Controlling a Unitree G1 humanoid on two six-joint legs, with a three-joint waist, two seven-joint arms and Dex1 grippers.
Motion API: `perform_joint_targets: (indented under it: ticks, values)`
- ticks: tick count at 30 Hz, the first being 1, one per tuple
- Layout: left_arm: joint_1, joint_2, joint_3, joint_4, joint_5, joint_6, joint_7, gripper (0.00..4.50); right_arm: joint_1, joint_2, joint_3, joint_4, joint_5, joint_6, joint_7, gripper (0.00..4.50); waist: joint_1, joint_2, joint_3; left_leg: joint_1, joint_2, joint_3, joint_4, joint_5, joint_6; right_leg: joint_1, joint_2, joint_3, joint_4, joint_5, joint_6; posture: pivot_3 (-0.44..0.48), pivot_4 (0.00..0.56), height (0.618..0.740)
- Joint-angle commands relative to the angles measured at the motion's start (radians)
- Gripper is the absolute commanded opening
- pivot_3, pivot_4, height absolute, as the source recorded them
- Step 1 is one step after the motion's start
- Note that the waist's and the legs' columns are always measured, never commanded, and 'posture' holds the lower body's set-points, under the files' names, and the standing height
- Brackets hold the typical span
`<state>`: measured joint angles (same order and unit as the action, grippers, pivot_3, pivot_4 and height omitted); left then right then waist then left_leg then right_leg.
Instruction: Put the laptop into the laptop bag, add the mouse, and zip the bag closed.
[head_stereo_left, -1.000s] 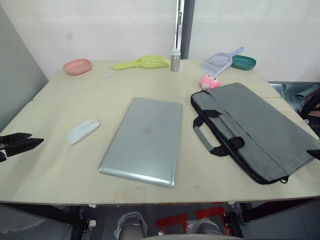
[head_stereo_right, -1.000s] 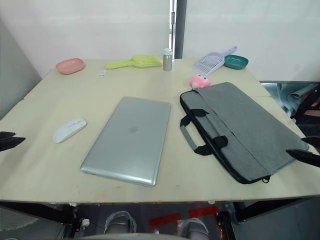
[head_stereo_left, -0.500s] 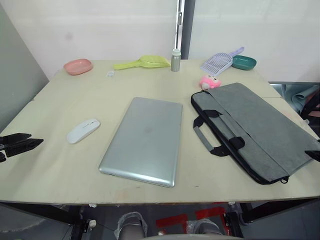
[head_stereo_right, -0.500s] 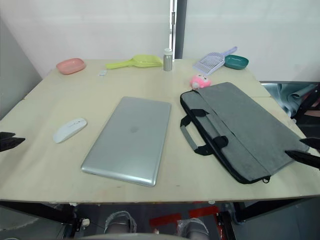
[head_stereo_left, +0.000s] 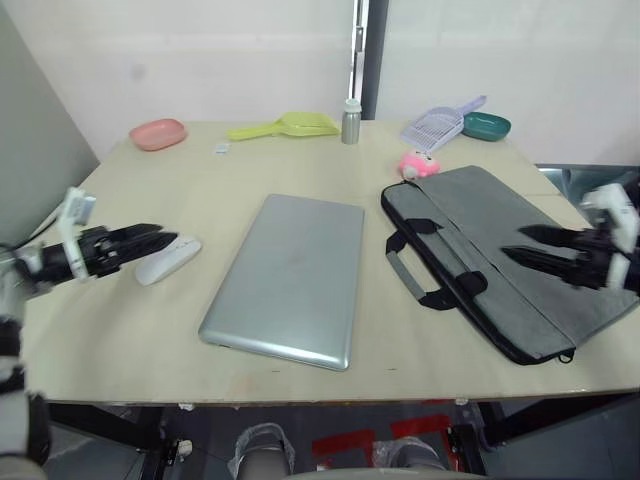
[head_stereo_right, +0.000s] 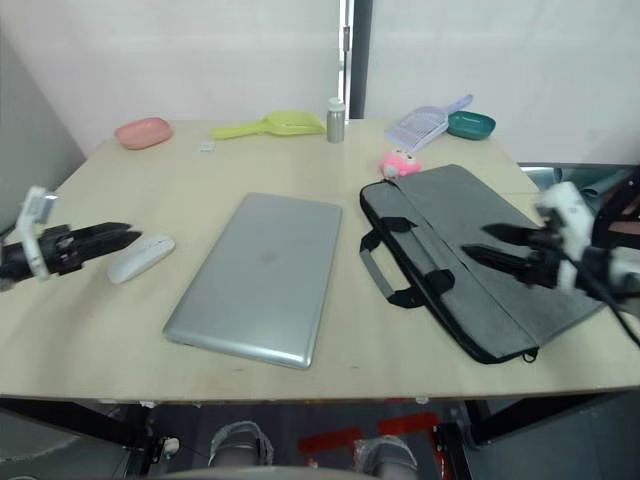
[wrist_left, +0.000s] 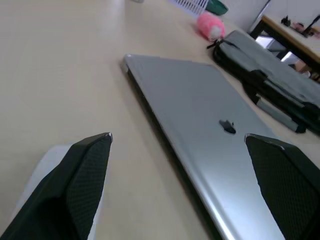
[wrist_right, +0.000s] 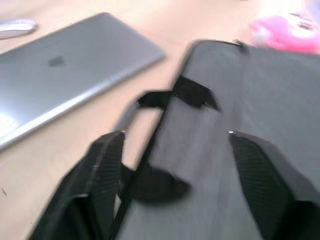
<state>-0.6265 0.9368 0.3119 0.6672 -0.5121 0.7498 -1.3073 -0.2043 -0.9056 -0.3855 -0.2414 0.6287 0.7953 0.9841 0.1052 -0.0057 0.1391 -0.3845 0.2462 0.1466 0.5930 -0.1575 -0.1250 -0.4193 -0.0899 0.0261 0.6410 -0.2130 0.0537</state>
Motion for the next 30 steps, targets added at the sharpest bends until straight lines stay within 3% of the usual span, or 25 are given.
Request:
perform_joint_targets:
  ticks: [1,5,7,13,19,30]
  values:
    - [-0.101,-0.014,-0.079,0.048,0.015,0.146,0.010,4.50,-0.073,0.035,0.126,-0.077,-0.009,0.005,-0.050,1.97,0.002,0.000,0.000,0.000,0.000,0.000,0.000,0.000,0.000,0.000,0.000,0.000,0.000,0.000,0.000,0.000,0.150,0.740]
    - [-0.164,-0.037,-0.207,0.085,0.077,0.196,-0.016,4.50,-0.155,0.077,0.279,-0.053,-0.075,-0.046,-0.060,0.53,0.001,0.000,0.000,-0.001,-0.002,0.000,0.000,0.000,-0.001,0.000,-0.001,0.000,-0.002,0.000,0.000,0.000,0.150,0.740]
    - [-0.205,-0.046,-0.268,0.120,0.114,0.205,-0.041,4.50,-0.189,0.096,0.355,-0.019,-0.124,-0.093,-0.047,0.04,0.000,0.000,0.000,-0.002,-0.001,-0.001,-0.001,0.000,-0.001,0.000,-0.001,-0.001,-0.002,0.000,0.000,0.000,0.150,0.740]
    - [-0.356,-0.066,-0.396,0.311,0.236,0.166,-0.109,4.50,-0.260,0.155,0.545,0.062,-0.250,-0.182,-0.006,0.04,0.000,0.001,0.000,-0.003,-0.001,-0.003,-0.001,0.000,-0.002,0.000,-0.001,-0.002,-0.003,0.000,0.000,0.000,0.150,0.740]
    - [-0.480,-0.137,-0.443,0.470,0.320,0.149,-0.156,4.50,-0.330,0.251,0.732,0.220,-0.479,-0.278,-0.082,0.04,0.000,0.000,0.000,-0.004,-0.001,-0.004,-0.001,0.002,-0.005,0.001,-0.001,-0.003,-0.003,0.000,0.000,0.000,0.150,0.740]
    - [-0.439,-0.199,-0.448,0.587,0.402,0.137,-0.224,4.50,-0.397,0.367,0.772,0.357,-0.626,-0.347,-0.136,0.04,-0.008,-0.001,0.000,-0.005,-0.001,-0.006,-0.001,0.003,-0.009,0.001,0.000,-0.005,-0.004,0.001,0.001,0.000,0.150,0.740]
